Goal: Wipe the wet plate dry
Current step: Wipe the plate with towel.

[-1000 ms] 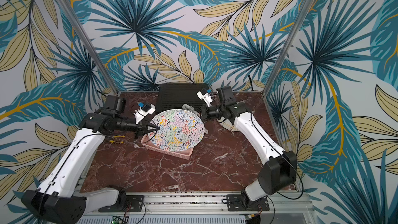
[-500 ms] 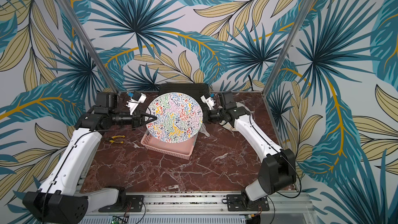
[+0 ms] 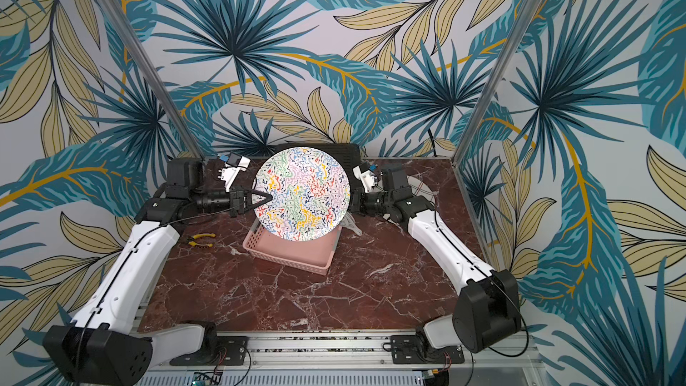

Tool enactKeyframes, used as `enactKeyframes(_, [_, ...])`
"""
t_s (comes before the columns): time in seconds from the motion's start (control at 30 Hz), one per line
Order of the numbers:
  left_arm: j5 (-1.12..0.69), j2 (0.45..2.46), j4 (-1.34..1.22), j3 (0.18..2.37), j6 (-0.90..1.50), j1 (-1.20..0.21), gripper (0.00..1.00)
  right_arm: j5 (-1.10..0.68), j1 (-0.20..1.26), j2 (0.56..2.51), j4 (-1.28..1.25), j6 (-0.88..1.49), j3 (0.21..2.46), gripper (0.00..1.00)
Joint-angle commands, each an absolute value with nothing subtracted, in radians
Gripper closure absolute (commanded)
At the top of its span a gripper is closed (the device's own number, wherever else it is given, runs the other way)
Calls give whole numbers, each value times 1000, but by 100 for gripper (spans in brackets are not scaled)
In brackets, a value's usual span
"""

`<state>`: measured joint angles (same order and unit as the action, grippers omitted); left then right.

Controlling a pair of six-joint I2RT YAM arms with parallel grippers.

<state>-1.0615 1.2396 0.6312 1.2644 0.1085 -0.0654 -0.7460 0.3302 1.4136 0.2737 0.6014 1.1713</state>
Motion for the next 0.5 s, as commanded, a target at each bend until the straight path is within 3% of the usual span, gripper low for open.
enactKeyframes(0.0, [-941, 1273, 526, 1255, 212, -42, 100, -766, 364, 1346, 153, 648, 1128, 100])
enactKeyframes(0.47, [-993, 1356, 434, 1255, 428, -42, 100, -431, 489, 1223, 49, 538, 1007, 100])
